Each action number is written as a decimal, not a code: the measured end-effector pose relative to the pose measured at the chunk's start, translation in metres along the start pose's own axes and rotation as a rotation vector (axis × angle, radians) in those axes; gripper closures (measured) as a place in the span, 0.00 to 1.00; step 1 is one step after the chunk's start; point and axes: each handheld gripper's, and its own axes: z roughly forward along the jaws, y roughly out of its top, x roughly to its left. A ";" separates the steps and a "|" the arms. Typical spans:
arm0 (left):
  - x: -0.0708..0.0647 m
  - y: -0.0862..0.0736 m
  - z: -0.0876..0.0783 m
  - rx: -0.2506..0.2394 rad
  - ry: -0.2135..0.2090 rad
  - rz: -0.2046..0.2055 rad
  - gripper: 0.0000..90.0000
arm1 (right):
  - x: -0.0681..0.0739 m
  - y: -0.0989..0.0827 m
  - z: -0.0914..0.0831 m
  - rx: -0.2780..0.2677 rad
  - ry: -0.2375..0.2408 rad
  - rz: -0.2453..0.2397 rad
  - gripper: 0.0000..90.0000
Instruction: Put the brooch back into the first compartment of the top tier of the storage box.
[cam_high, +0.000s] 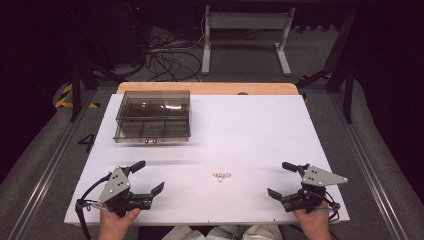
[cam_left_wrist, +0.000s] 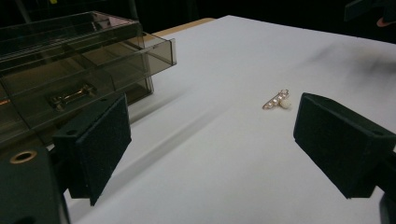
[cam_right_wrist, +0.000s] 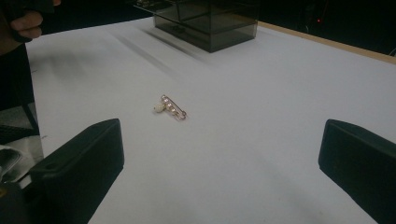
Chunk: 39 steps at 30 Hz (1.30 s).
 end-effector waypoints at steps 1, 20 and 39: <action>-0.001 0.000 0.000 0.002 0.003 0.004 0.13 | 0.000 0.000 0.000 -0.002 0.001 0.000 0.01; -0.003 0.002 -0.003 0.003 0.014 0.024 0.14 | -0.001 0.001 0.000 -0.012 0.006 -0.006 0.02; 0.000 0.019 0.011 0.032 -0.043 0.008 0.14 | 0.000 -0.003 -0.004 -0.002 0.004 0.015 0.02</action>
